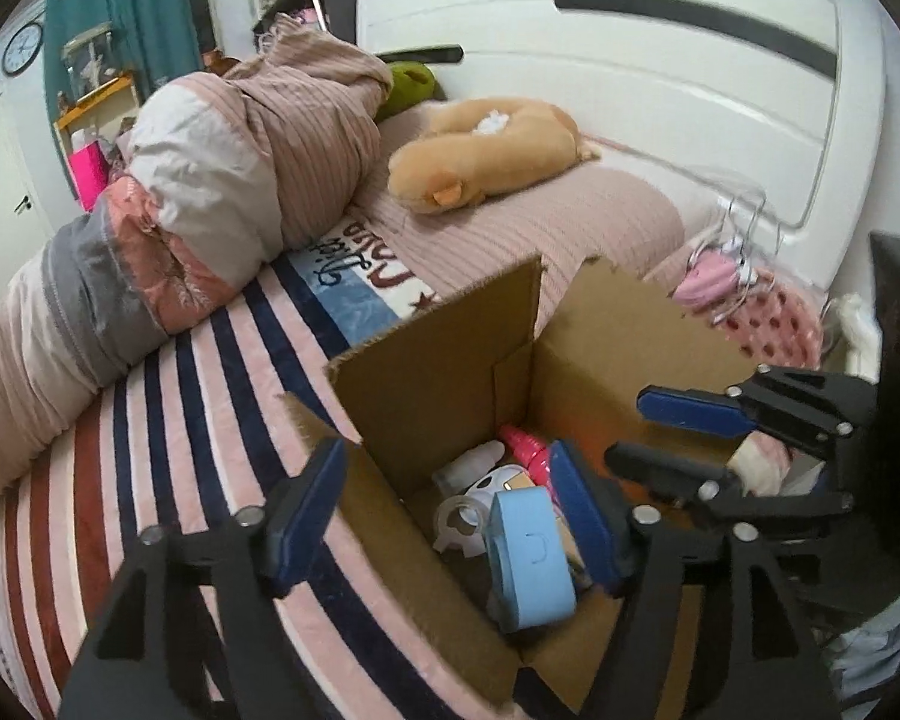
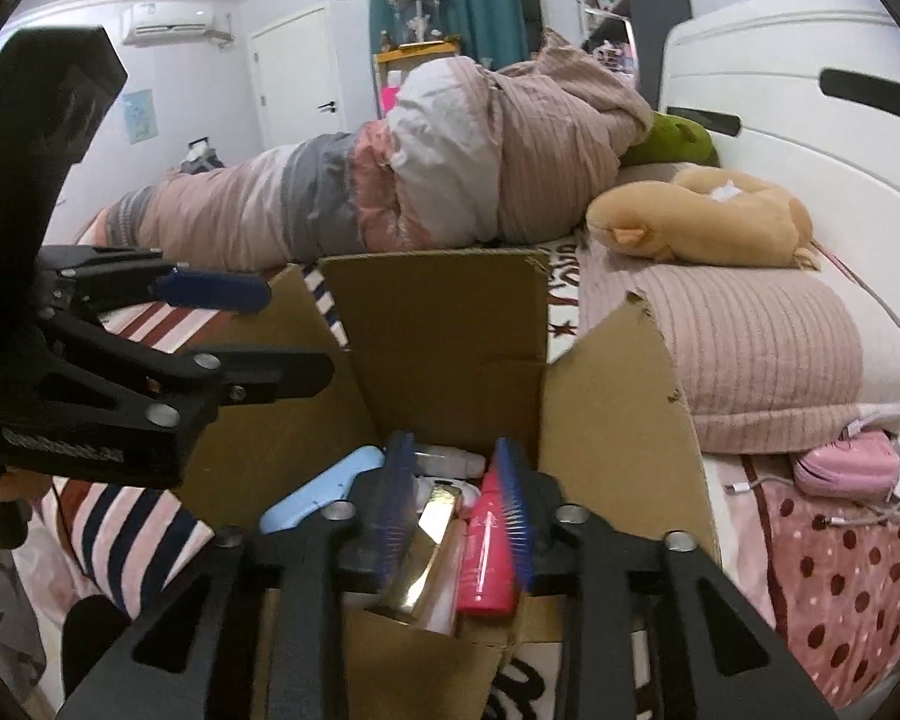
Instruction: Organize rigid objects
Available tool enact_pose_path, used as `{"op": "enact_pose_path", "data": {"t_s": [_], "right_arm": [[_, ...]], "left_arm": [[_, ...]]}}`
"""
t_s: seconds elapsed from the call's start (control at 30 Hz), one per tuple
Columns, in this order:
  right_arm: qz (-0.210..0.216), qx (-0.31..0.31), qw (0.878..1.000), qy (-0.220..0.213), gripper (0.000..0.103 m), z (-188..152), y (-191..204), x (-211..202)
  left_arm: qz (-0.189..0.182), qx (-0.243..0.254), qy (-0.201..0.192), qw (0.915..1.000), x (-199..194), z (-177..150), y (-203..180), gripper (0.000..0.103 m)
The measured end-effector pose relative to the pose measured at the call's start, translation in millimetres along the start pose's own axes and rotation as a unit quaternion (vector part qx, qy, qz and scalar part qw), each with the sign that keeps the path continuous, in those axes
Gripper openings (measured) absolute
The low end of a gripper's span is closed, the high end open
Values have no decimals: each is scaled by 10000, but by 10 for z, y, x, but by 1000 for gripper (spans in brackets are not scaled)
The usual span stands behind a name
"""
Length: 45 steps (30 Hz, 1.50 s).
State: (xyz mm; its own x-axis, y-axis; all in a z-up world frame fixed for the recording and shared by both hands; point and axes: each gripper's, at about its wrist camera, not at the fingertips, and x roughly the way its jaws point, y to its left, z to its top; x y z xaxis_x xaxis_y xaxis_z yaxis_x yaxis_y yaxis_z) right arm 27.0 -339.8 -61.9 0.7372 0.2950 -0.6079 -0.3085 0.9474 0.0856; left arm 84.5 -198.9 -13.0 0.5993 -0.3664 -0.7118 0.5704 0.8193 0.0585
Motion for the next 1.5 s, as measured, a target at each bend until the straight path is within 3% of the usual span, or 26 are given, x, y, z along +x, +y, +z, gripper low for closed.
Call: {"op": "enact_pose_path", "data": {"t_s": [0.07, 0.13, 0.27, 0.33, 0.4, 0.6, 0.77, 1.5], "right_arm": [[181, -149, 9997, -74, 37, 55, 34, -54], [333, -256, 9991, -115, 54, 109, 63, -103], [748, -402, 9959, -307, 77, 245, 127, -235], [917, -531, 9933, -459, 93, 299, 180, -311], [1009, -711, 9904, -630, 99, 327, 249, -392], [1243, -1014, 9833, -859, 99, 351, 399, -469], [1361, -972, 9825, -823, 99, 331, 469, -416], [1391, -875, 9826, -859, 99, 364, 491, -383]], "left_arm": [[-39, -145, -182, 9997, -167, -9, 47, 82], [-10, -288, -353, 9990, -337, -27, 91, 88], [104, -685, -704, 9951, -702, -134, 208, 102], [260, -899, -913, 9914, -889, -227, 273, 102], [478, -1117, -1010, 9874, -1008, -313, 340, 102], [1026, -1773, -1201, 9714, -1186, -623, 558, 102], [1401, -1846, -1204, 9653, -1207, -767, 664, 102], [1495, -2034, -1260, 9594, -1241, -862, 773, 102]]}}
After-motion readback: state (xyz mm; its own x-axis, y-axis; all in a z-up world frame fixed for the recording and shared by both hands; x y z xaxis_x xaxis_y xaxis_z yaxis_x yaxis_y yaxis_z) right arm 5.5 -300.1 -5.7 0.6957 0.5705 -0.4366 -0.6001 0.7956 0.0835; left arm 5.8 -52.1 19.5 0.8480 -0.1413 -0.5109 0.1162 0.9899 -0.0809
